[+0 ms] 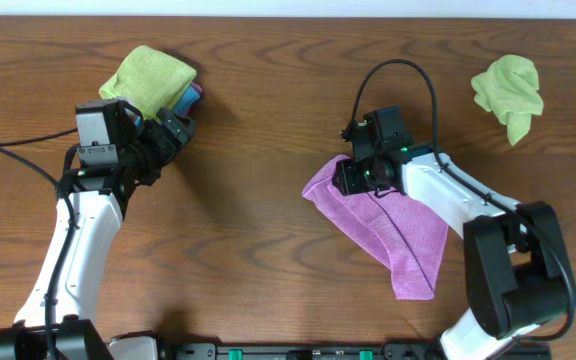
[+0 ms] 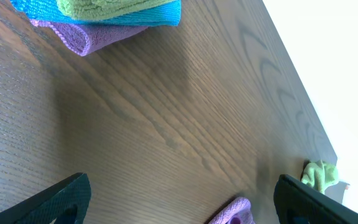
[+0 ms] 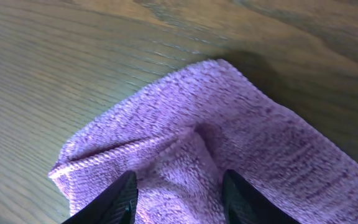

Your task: Fold the cloth

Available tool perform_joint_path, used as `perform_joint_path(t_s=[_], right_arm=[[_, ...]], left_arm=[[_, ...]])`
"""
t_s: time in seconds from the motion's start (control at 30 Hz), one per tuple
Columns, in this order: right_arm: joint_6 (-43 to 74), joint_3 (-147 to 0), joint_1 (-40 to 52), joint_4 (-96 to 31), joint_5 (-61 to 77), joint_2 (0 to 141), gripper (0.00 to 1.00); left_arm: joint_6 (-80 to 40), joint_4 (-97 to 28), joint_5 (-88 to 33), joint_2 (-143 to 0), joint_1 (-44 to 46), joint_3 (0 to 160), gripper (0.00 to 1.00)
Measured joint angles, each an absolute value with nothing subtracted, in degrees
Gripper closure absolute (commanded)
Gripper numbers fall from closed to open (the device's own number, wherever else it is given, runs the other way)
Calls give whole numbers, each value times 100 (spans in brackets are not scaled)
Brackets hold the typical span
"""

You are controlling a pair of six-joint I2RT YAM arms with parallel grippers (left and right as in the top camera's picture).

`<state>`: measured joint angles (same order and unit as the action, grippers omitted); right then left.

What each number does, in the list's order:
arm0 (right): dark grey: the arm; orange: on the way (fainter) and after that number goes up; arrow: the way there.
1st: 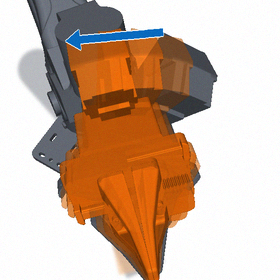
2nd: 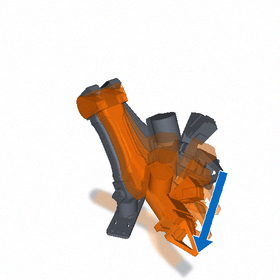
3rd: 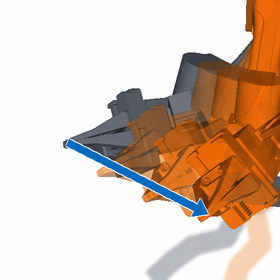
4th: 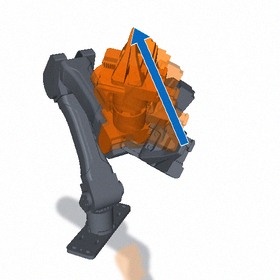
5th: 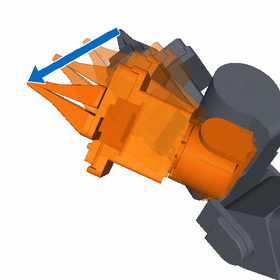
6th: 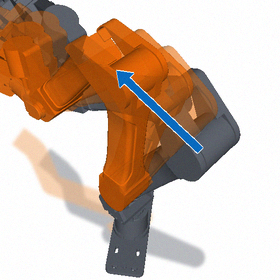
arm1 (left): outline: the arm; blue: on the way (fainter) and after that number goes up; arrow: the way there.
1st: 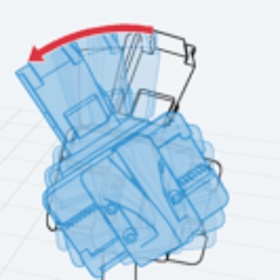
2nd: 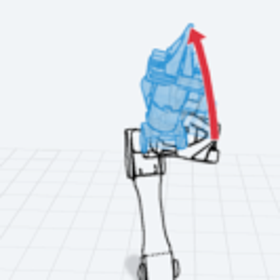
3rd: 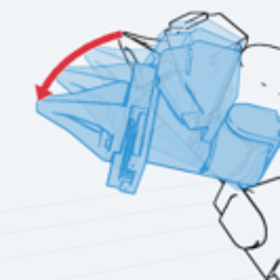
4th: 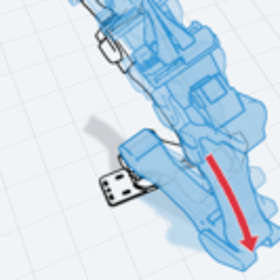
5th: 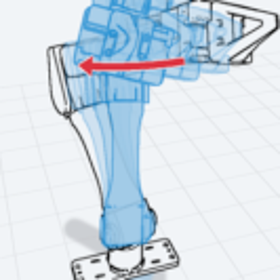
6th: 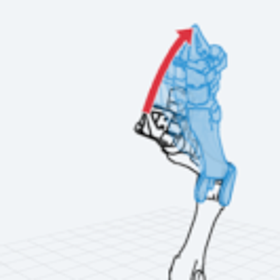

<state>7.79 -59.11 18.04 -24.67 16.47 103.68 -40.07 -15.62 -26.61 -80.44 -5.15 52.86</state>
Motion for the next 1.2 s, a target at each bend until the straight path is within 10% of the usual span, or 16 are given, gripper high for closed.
perform_joint_path(t_s=[0.13, 0.3, 0.77, 1.0, 1.2], right_arm=[[777, -5911, 1876, -2418, 1643, 10368, 59], [720, -5911, 1900, -2414, 1608, 10368, 99], [738, -5911, 2488, -2759, 3225, 10077, 99], [694, -5911, 3339, -3153, 4010, 9850, 54], [681, -5911, 3437, -3070, 3852, 9850, 41]], left_arm=[[-4007, -1562, -2663, -8044, -515, 5286, 5], [-4007, -1562, -2663, -8044, -515, 5286, 5], [-4007, -1559, -2661, -8044, -515, 5286, 5], [-4007, -1472, -2661, -8044, -515, 5286, 5], [-4007, -1470, -2661, -8044, -515, 5286, 5]])
